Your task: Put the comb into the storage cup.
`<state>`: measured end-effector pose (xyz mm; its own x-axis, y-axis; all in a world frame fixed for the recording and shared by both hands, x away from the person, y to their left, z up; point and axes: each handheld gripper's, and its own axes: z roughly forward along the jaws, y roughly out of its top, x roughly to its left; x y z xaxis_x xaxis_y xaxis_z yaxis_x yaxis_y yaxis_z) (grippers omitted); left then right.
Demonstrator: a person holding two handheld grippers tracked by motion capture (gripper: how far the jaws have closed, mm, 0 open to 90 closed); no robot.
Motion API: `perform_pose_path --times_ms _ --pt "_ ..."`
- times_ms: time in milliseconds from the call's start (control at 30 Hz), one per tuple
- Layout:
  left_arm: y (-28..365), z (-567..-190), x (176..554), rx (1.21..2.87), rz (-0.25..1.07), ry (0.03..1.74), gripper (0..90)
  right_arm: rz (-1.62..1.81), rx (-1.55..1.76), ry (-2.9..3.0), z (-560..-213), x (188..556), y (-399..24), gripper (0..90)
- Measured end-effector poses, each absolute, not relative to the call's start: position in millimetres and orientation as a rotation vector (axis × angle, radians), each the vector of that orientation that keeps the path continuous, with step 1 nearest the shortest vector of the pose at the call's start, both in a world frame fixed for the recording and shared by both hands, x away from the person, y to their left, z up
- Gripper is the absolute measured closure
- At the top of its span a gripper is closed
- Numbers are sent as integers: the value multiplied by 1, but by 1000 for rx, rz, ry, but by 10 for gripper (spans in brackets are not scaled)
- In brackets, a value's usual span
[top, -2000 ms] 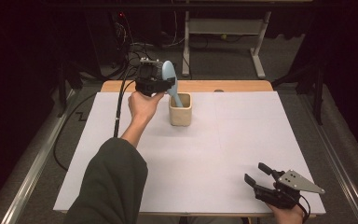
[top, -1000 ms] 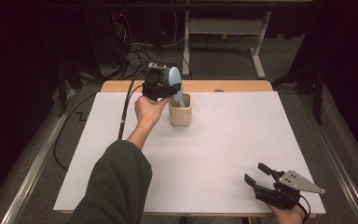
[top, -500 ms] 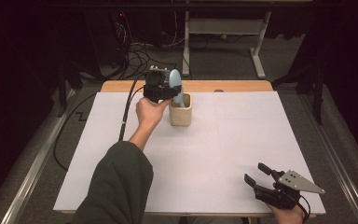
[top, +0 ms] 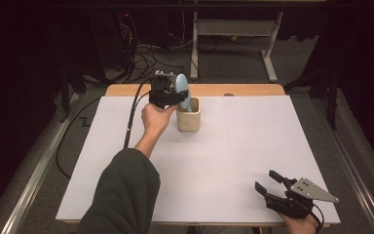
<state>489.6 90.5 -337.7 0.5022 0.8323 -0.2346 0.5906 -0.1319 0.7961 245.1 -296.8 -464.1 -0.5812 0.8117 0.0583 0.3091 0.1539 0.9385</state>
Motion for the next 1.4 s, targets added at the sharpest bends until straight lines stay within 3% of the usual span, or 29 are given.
perform_pose_path --times_ms 667,1400 --pt "96 -338 491 1837 342 1196 476 1426 1062 1969 -464 245 -296 323" --pt "103 -338 491 1903 412 1225 319 1422 1063 1968 -464 245 -296 322"
